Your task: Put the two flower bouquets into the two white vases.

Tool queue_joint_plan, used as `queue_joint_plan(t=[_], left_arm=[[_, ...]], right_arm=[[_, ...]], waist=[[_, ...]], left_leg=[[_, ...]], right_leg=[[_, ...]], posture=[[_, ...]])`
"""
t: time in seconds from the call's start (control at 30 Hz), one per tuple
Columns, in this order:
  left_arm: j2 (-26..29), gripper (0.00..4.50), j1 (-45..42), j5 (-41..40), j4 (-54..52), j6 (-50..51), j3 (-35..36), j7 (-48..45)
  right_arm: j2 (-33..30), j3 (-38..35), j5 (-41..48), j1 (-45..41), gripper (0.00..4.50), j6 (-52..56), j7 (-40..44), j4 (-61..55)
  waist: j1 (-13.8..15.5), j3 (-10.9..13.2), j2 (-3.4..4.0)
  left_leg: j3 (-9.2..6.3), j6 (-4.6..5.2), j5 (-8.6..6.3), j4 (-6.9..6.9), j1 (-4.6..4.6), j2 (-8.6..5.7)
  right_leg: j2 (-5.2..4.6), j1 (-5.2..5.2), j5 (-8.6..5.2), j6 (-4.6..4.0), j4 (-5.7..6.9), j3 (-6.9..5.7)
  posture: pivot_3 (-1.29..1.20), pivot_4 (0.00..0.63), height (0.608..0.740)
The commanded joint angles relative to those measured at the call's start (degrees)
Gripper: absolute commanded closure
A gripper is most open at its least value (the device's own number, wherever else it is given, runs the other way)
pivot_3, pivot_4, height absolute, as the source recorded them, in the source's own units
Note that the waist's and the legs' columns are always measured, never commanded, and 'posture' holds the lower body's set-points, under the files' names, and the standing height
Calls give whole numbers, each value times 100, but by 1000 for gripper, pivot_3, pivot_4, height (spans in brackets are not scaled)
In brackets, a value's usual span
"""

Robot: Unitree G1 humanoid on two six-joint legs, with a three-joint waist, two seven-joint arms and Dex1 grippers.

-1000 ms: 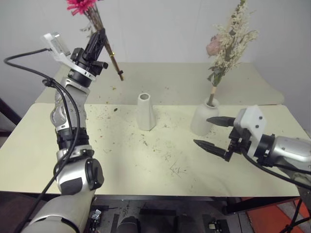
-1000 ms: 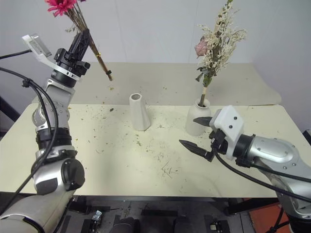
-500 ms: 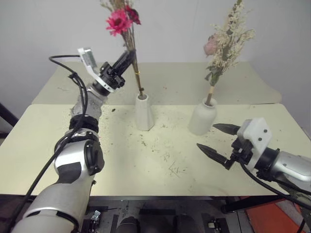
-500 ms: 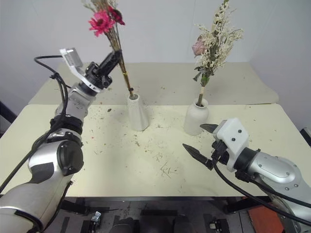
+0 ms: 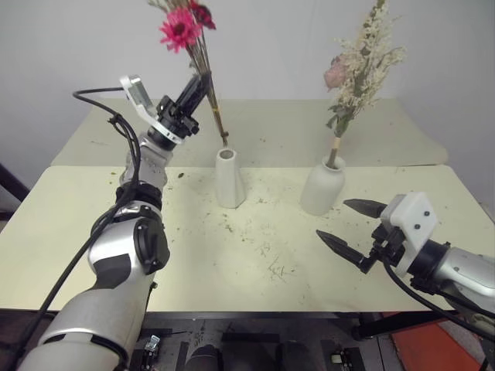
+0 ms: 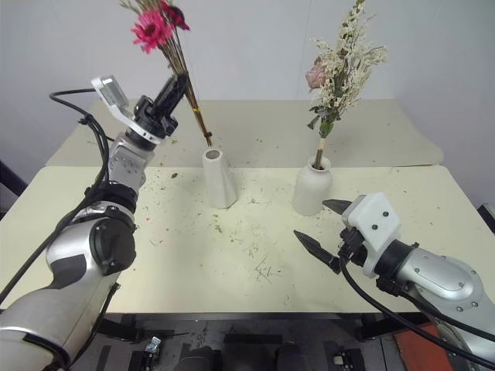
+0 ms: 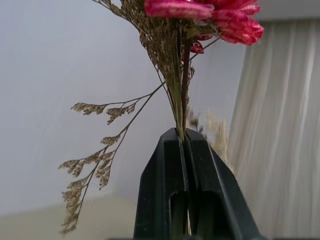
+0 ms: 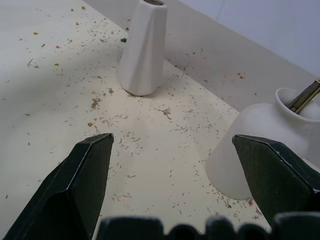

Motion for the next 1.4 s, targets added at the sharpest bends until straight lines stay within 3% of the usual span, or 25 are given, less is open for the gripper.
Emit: queue_joint_plan(t=[0.03, 1.4], left_arm=[[-16, 4472, -116, 26, 11, -301, 39, 25], [-239, 4472, 469, 1153, 414, -1245, -494, 85]], right_arm=[[38, -56, -48, -114, 0, -191, -28, -164], [274, 20, -555, 384, 0, -345, -107, -141]], waist=[[0, 0, 0], [-2, 0, 0]], left_leg=[[0, 0, 0, 1, 1, 0], [-1, 8, -5, 17, -1, 2]], right_leg=[[0, 1, 0, 0, 0, 0], [3, 1, 0, 0, 3, 0]], posture=[[0, 150, 740], [0, 150, 740]])
